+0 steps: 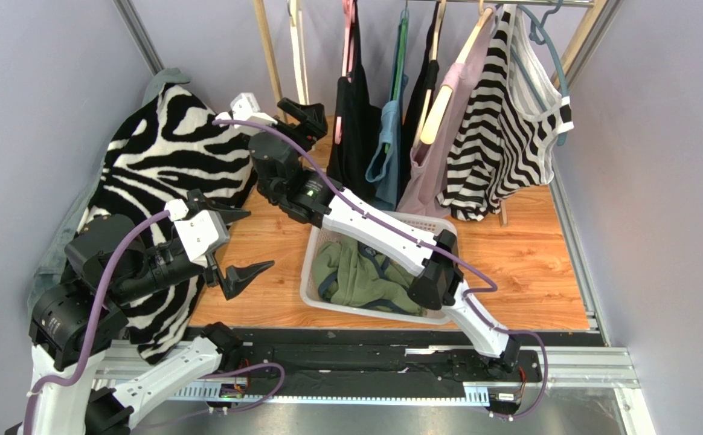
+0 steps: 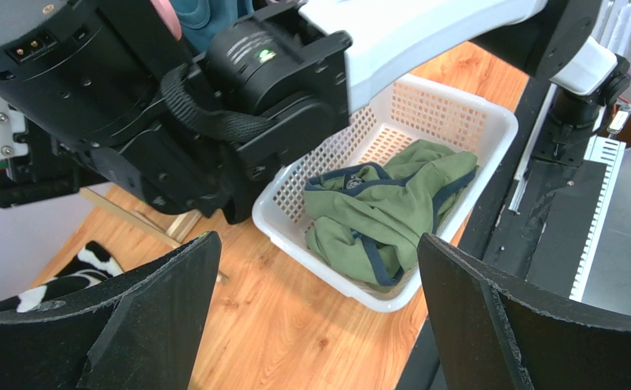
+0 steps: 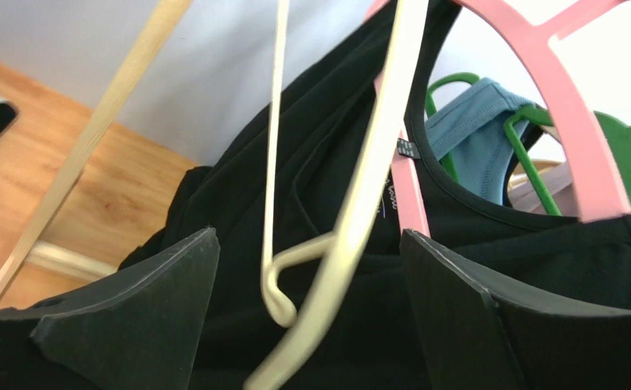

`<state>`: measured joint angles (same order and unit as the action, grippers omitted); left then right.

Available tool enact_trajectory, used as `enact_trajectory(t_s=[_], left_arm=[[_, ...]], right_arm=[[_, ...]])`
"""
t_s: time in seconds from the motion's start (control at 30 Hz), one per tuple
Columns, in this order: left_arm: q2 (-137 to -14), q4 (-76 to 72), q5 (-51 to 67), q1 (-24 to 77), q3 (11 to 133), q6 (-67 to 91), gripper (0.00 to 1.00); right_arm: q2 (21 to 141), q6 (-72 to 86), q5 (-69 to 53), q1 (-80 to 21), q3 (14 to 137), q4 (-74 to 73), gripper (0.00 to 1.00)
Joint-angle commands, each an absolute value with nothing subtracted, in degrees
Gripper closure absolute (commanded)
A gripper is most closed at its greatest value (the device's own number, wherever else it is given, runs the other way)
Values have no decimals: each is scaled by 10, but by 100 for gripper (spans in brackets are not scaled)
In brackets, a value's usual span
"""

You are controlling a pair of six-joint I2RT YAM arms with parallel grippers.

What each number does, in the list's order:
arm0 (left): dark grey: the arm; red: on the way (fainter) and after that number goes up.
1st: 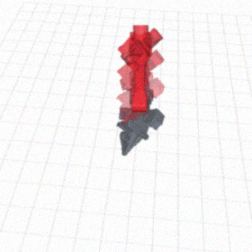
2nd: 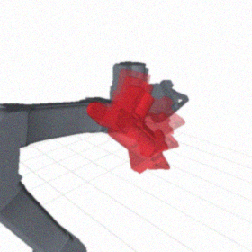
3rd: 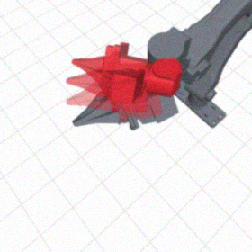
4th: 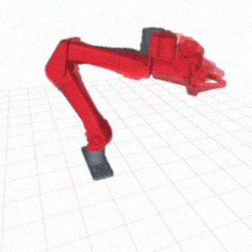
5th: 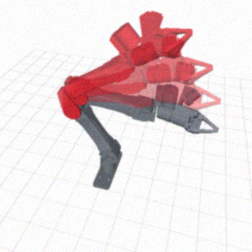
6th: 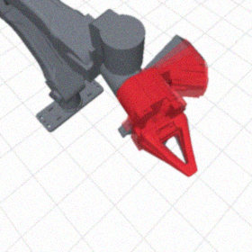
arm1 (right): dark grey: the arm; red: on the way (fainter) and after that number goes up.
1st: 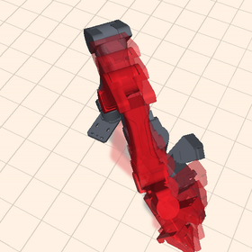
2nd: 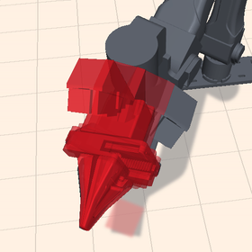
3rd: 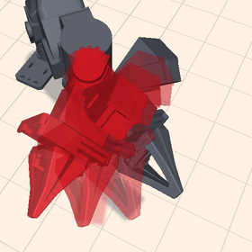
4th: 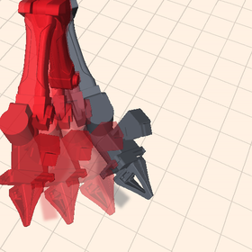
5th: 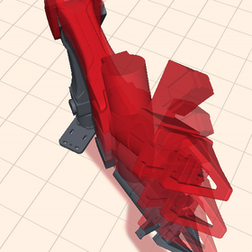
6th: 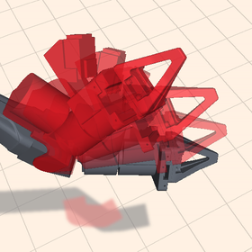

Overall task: Remove the tank top from the hanger
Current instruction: Place the hanger at the clothesline.

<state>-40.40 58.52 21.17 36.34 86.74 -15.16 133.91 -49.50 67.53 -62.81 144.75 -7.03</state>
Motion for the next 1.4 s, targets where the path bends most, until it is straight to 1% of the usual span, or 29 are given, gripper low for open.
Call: enact_trajectory(t_s=[0.0,0.2,0.37,0.47,0.6,0.7,0.73,0.93,1.1,1.2,1.37], left_arm=[[-413,573,224,360,892,-137,1],[-414,573,231,356,893,-138,1],[-414,575,237,352,895,-140,1],[-413,577,245,346,898,-142,1],[-413,580,251,342,901,-146,1],[-413,581,252,340,904,-150,1],[-414,581,253,338,904,-151,1],[-418,582,255,338,901,-154,1],[-418,583,255,339,898,-157,1],[-417,584,254,339,896,-160,1],[-414,584,252,339,890,-162,1]], right_arm=[[1244,-439,655,-663,1448,-167,11],[1148,-305,579,-723,1427,-358,16],[1052,-230,541,-737,1390,-402,18],[1032,-191,537,-719,1389,-408,19],[1040,-135,547,-669,1419,-425,25],[1039,-100,519,-639,1421,-430,25],[1039,-89,487,-631,1421,-435,25],[1052,-11,411,-573,1436,-450,25],[1068,34,385,-548,1455,-449,19],[1085,53,386,-534,1469,-453,18],[1101,117,328,-505,1478,-468,18]])
